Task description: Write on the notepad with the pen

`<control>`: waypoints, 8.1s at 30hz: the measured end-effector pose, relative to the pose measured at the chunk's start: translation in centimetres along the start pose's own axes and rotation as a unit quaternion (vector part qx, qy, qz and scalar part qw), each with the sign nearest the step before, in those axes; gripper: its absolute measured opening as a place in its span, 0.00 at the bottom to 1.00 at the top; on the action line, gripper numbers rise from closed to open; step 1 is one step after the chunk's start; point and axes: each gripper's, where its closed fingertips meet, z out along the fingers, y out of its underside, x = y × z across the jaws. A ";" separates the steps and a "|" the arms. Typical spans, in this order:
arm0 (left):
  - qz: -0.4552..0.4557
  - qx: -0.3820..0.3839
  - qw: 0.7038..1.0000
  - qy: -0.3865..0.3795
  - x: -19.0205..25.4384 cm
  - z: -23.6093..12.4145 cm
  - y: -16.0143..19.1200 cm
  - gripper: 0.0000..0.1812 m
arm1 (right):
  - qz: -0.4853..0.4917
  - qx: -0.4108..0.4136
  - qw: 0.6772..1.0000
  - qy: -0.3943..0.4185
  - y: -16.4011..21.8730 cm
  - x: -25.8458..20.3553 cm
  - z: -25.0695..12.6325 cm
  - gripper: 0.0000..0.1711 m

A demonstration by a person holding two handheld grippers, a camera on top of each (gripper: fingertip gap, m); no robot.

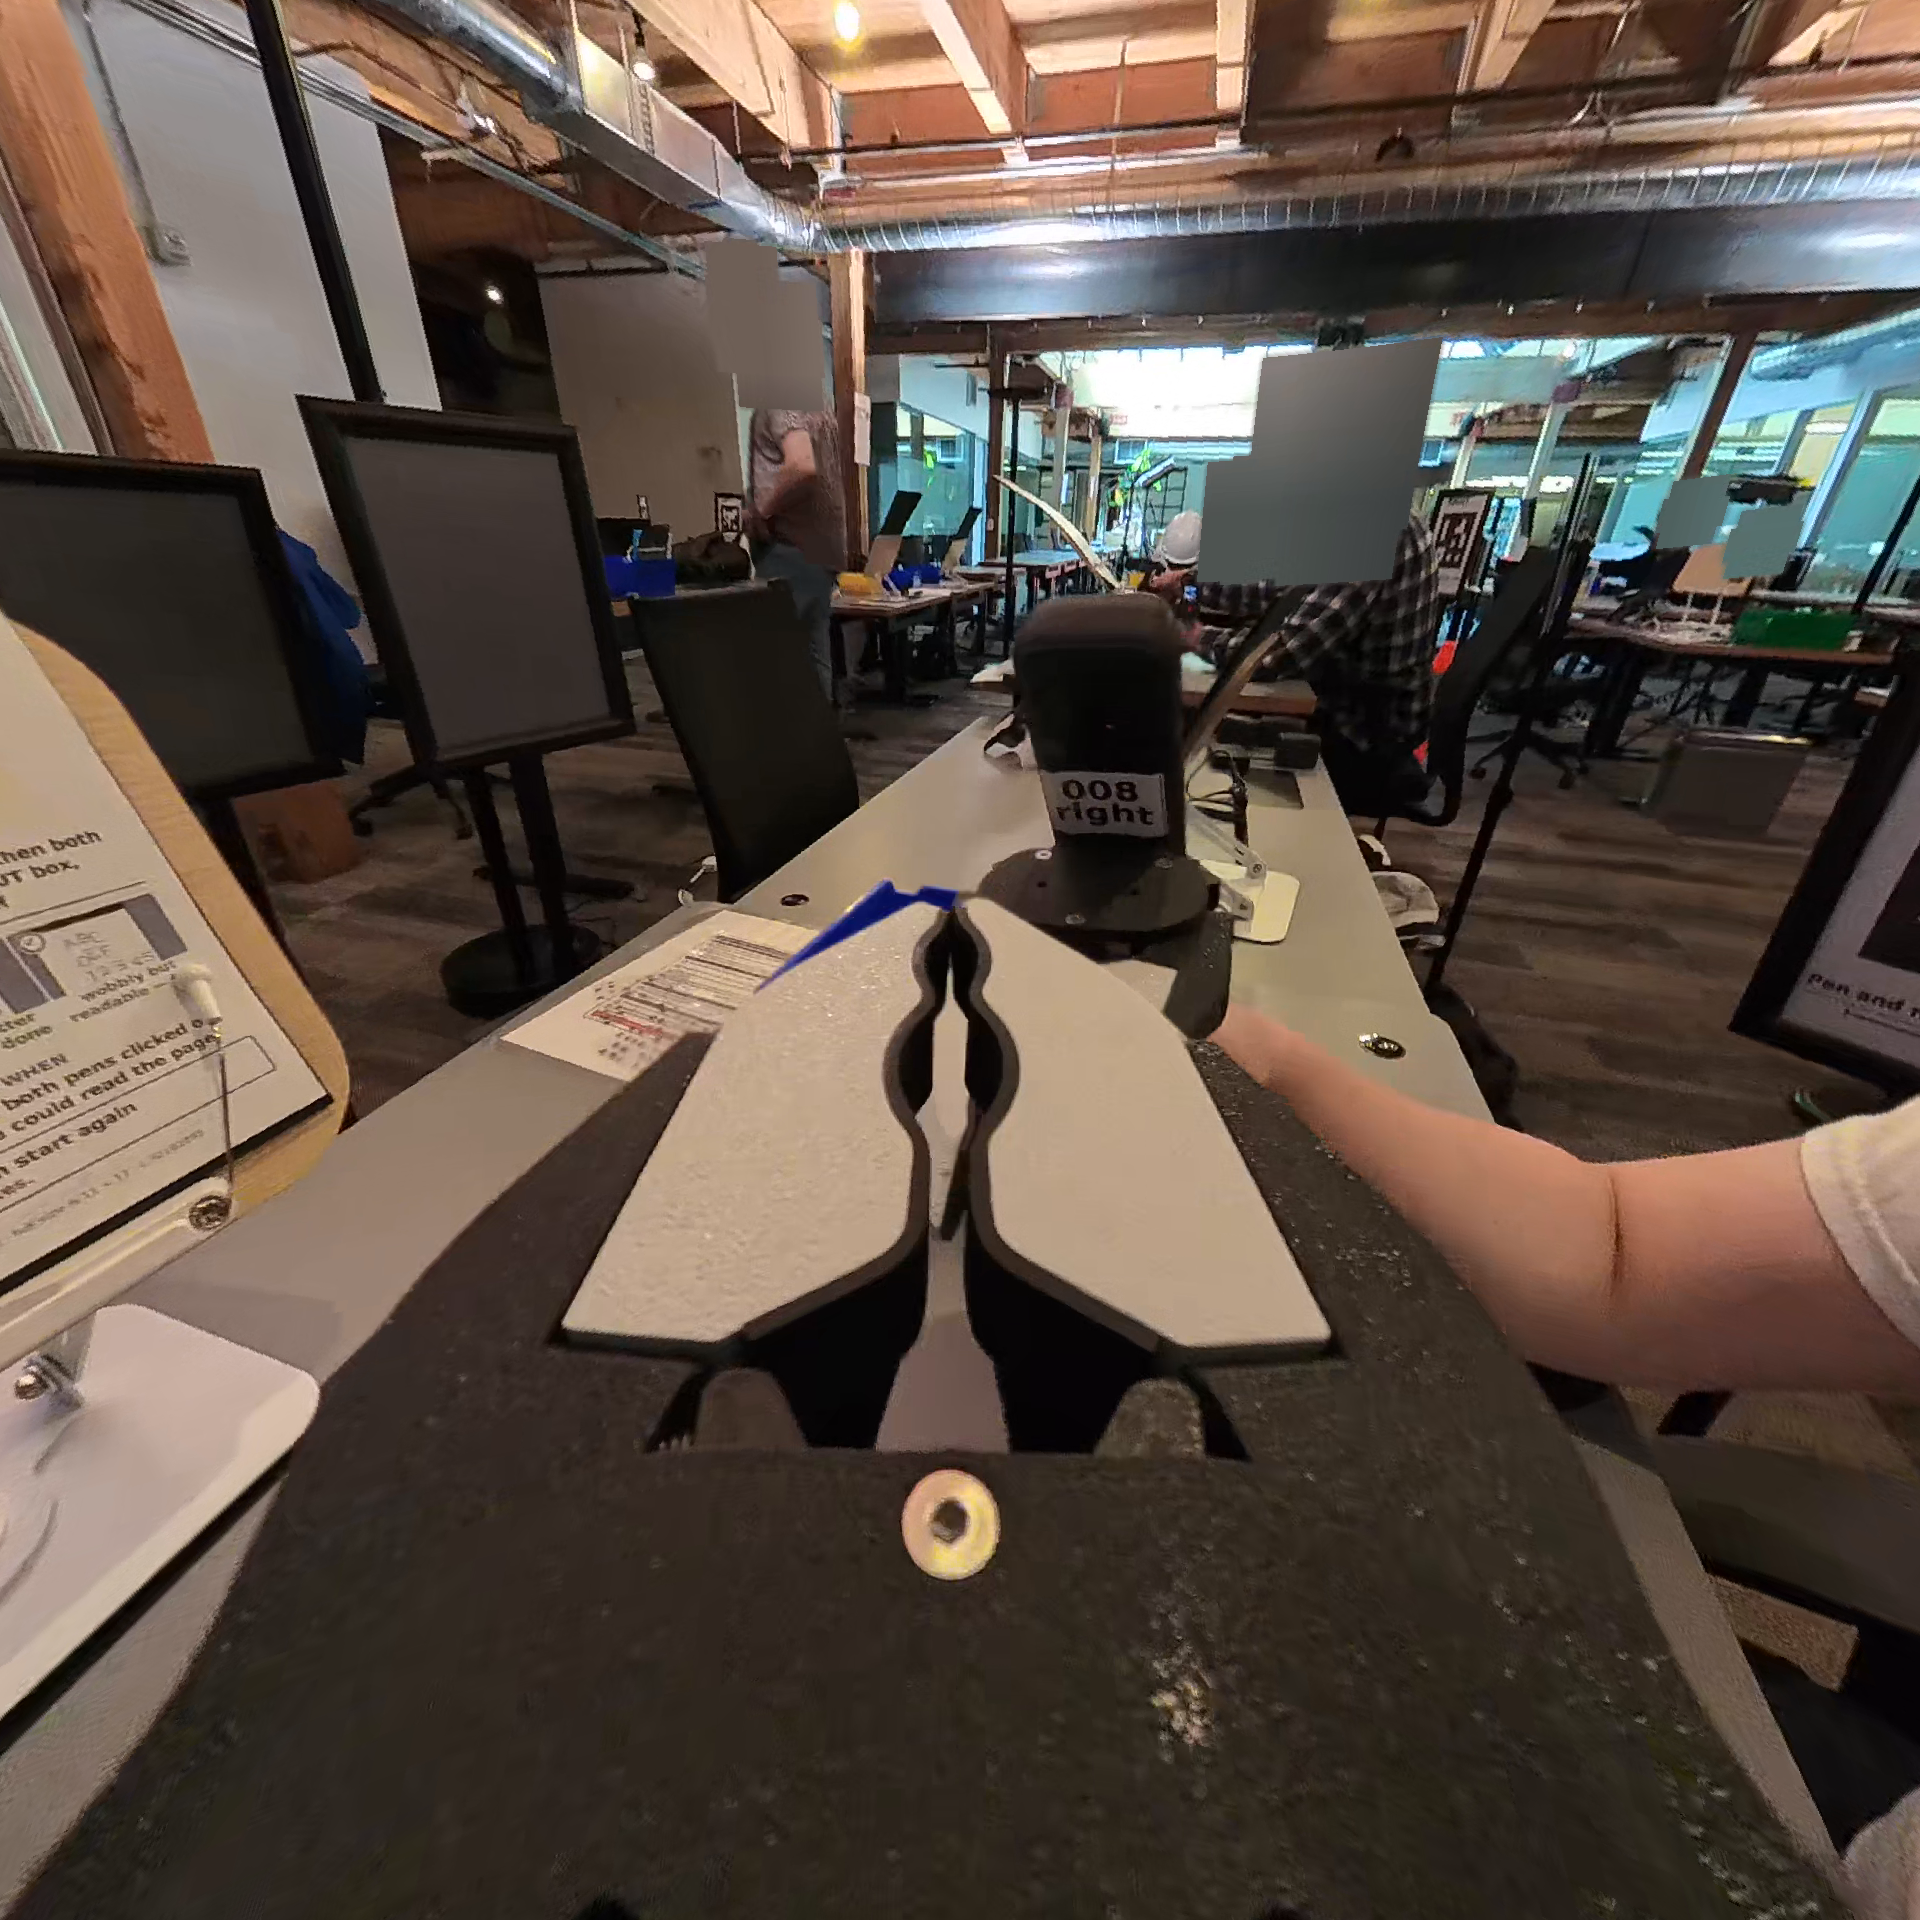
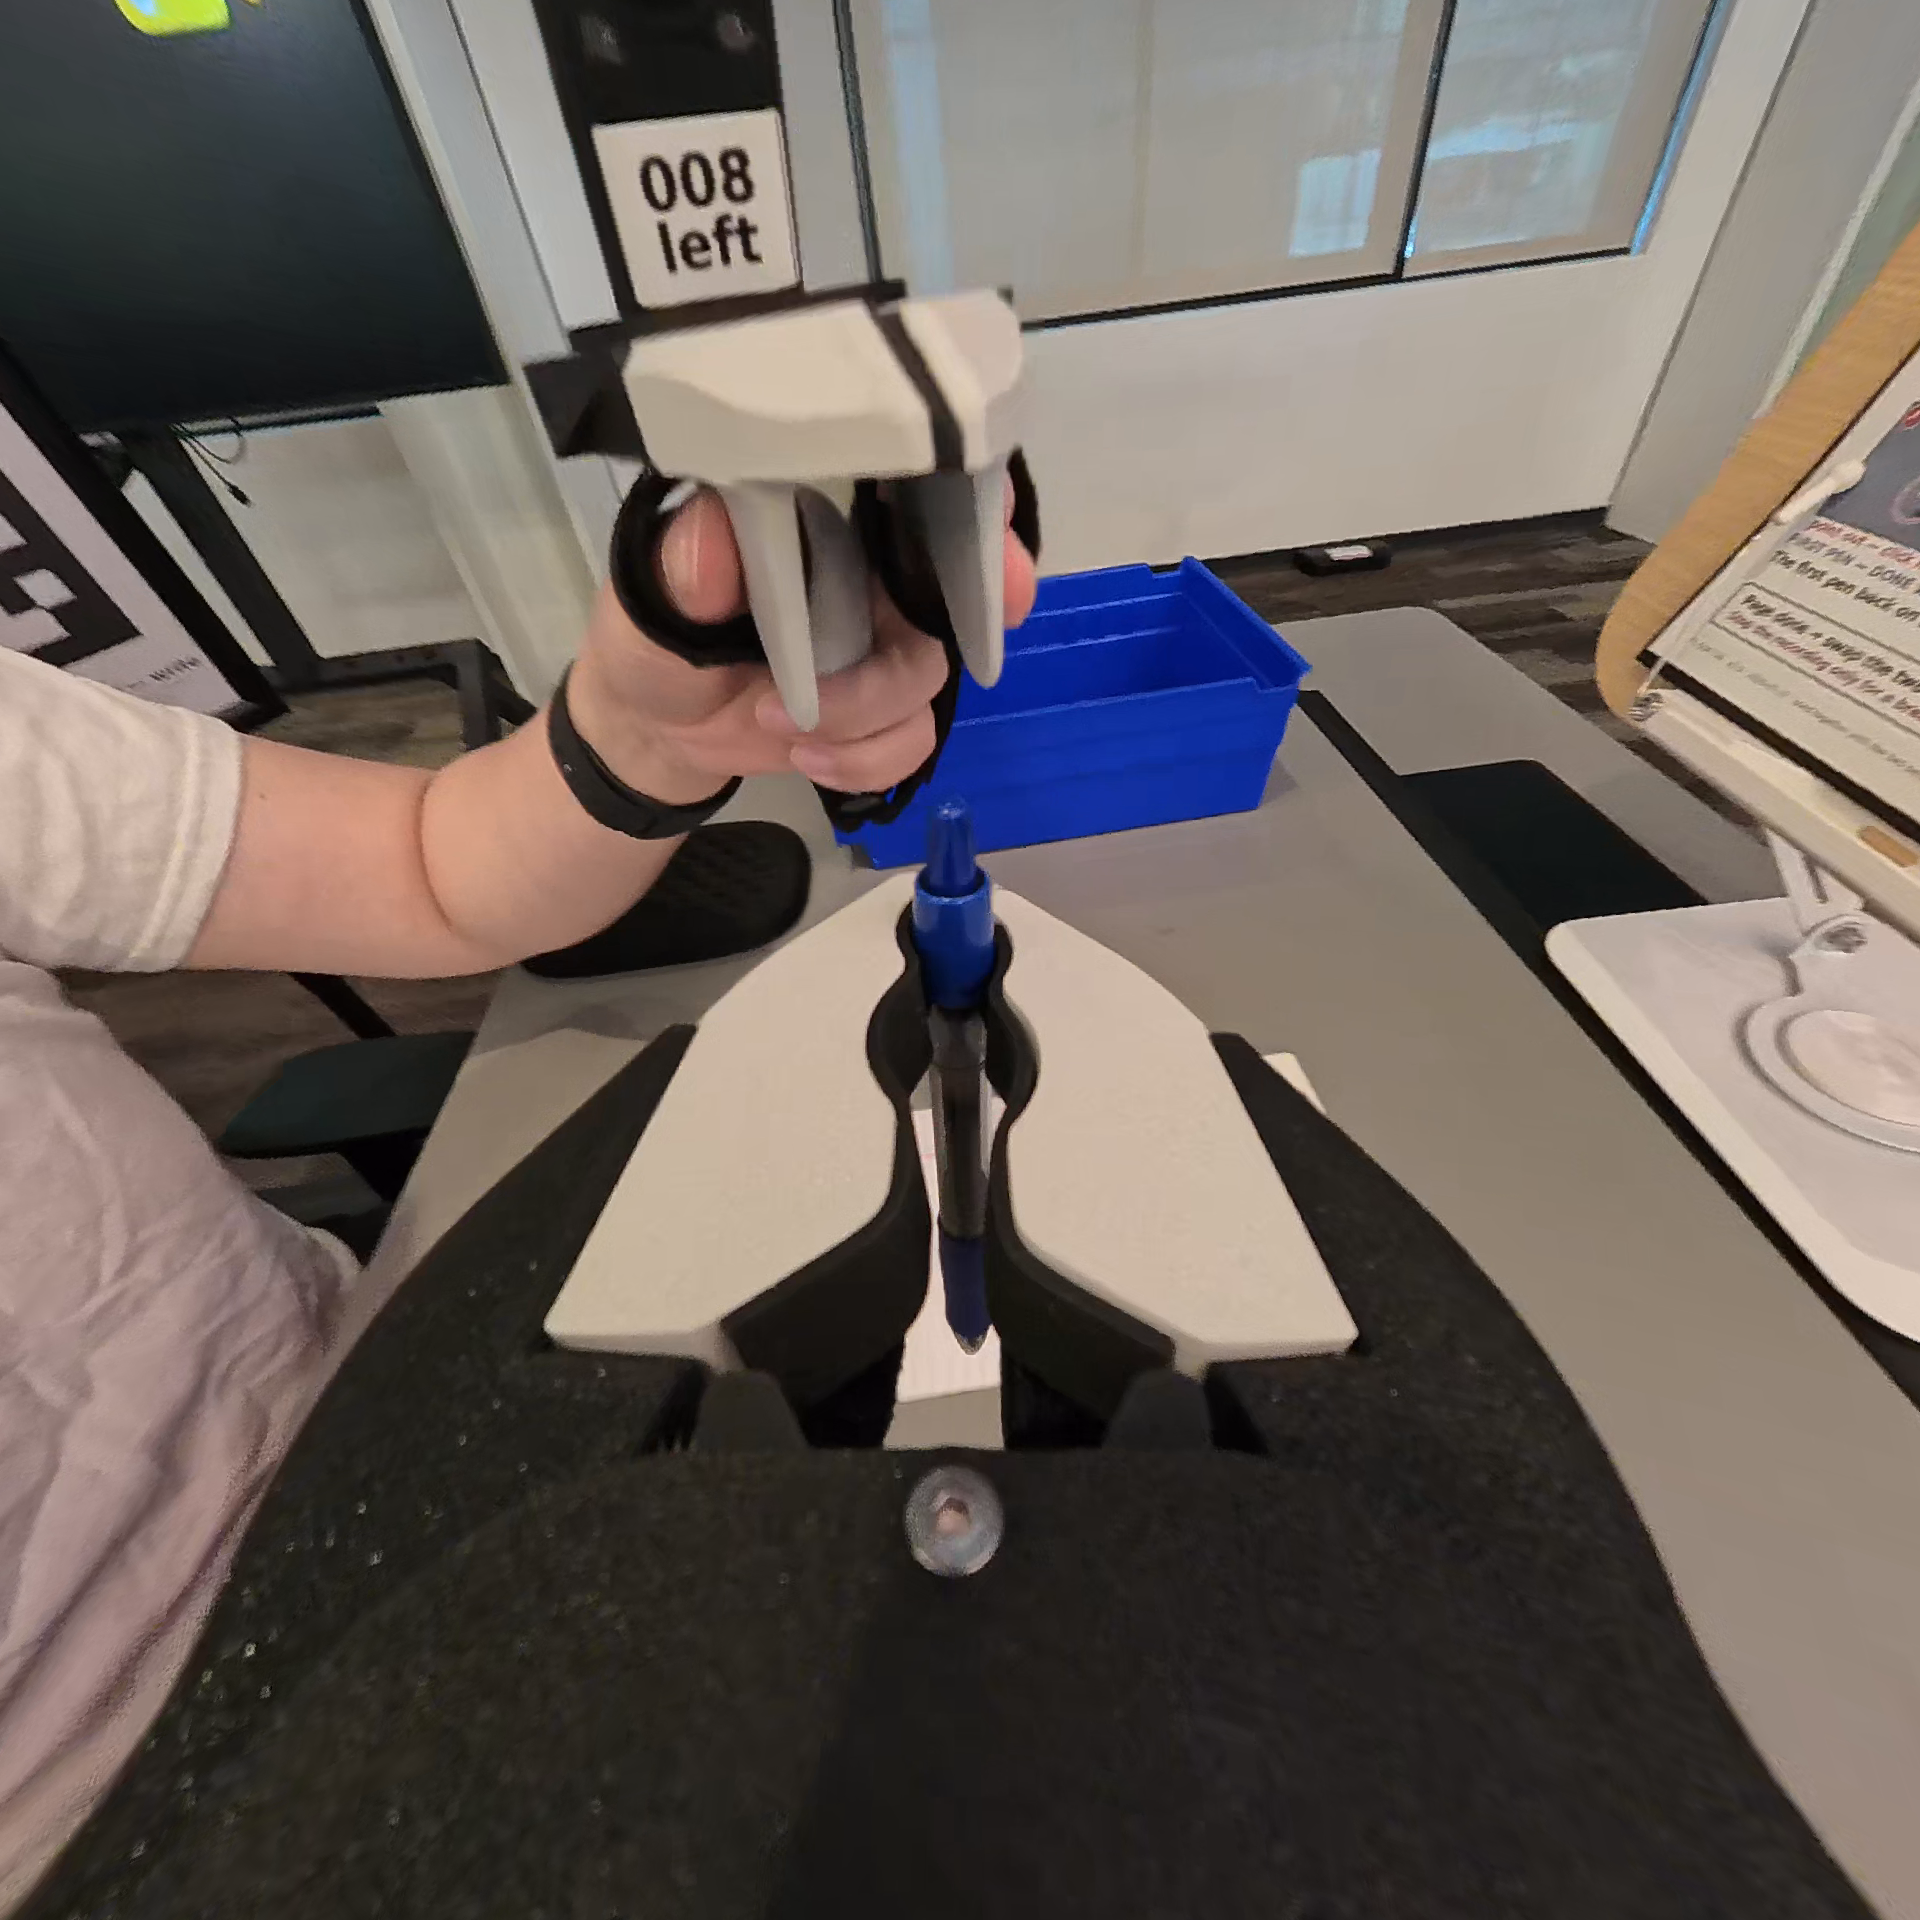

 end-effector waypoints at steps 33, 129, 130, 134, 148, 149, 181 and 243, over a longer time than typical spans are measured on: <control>-0.052 -0.125 0.990 0.035 -0.1 4.6 4.4 0.00 | 0.065 0.024 0.997 -0.029 0.3 1.1 -1.2 0.03; -0.022 -0.088 0.963 -0.255 -14.1 -11.7 16.1 0.00 | -0.020 0.031 0.996 0.086 1.0 2.4 3.4 0.03; -0.024 -0.084 0.961 -0.261 -14.4 -11.9 15.9 0.00 | -0.022 0.030 0.995 0.088 1.2 2.6 3.5 0.03; -0.033 -0.067 0.958 -0.276 -15.1 -12.7 15.4 0.00 | -0.024 0.042 0.995 0.088 1.0 2.7 3.4 0.03; -0.040 -0.126 0.957 -0.259 -14.5 -11.6 18.5 0.00 | -0.007 0.053 0.995 0.083 1.8 3.6 3.9 0.03; -0.042 -0.135 0.956 -0.257 -14.5 -11.6 18.9 0.00 | -0.006 0.052 0.995 0.081 1.9 3.6 4.0 0.03; -0.049 -0.333 0.928 -0.160 -13.6 -10.3 26.2 0.05 | -0.013 0.029 0.997 0.065 1.7 2.9 5.5 0.03; -0.077 -0.388 0.908 -0.137 -14.2 -10.0 28.8 0.00 | 0.012 0.018 0.999 0.041 6.7 2.7 10.8 0.03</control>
